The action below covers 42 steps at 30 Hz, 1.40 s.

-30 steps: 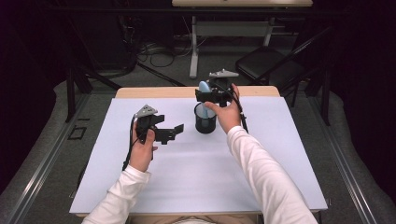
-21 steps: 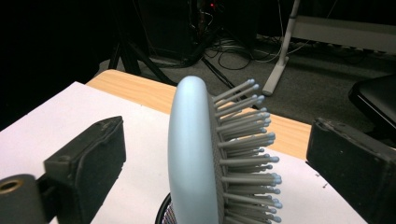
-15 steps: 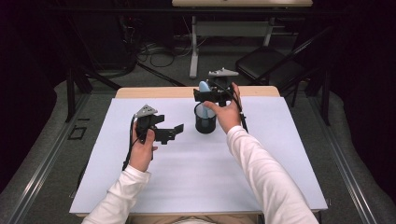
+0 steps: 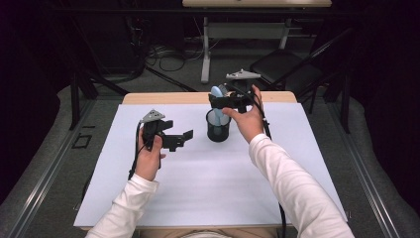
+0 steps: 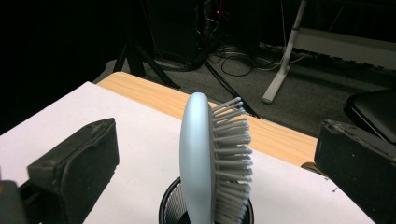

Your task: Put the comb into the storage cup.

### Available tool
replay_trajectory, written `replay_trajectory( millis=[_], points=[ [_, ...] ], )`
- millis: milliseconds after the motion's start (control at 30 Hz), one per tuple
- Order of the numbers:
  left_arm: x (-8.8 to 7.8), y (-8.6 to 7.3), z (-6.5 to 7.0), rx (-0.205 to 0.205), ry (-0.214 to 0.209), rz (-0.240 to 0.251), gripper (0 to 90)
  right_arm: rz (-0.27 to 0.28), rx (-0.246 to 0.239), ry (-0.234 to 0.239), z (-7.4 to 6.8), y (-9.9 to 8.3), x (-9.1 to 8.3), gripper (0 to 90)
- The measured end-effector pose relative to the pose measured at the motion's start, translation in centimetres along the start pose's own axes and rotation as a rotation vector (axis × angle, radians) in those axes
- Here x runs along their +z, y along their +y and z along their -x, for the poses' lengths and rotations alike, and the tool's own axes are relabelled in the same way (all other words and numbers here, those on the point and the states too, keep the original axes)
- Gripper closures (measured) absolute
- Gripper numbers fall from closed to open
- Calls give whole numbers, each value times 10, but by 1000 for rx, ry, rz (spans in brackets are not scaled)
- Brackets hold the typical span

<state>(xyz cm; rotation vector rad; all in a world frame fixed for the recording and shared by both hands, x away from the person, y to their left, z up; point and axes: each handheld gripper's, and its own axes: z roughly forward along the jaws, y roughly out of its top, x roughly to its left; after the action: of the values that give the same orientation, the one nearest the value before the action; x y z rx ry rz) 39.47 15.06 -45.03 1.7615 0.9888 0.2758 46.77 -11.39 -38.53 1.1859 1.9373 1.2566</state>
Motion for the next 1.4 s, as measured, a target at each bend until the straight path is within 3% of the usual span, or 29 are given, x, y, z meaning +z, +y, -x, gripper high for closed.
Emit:
replay_trajectory(
  millis=[333, 667, 1033, 1167, 1400],
  points=[
    [-11, 2, -3, 10, 17, 6, 46, -6, -1, 17, 4, -5, -26, 0],
    [-26, 0, -9, 30, 19, -15, 45, 5, -18, 36, 5, -27, -59, 0],
    [-40, -9, -13, 50, -19, -39, 46, -9, -36, 45, 3, -63, -80, 0],
    [-45, -18, -13, 68, -23, -42, 46, -1, -17, 39, 4, -79, -88, 0],
    [-55, -40, -21, 57, -23, -30, 47, 6, 19, 24, 12, -114, -104, 0]
  ],
)
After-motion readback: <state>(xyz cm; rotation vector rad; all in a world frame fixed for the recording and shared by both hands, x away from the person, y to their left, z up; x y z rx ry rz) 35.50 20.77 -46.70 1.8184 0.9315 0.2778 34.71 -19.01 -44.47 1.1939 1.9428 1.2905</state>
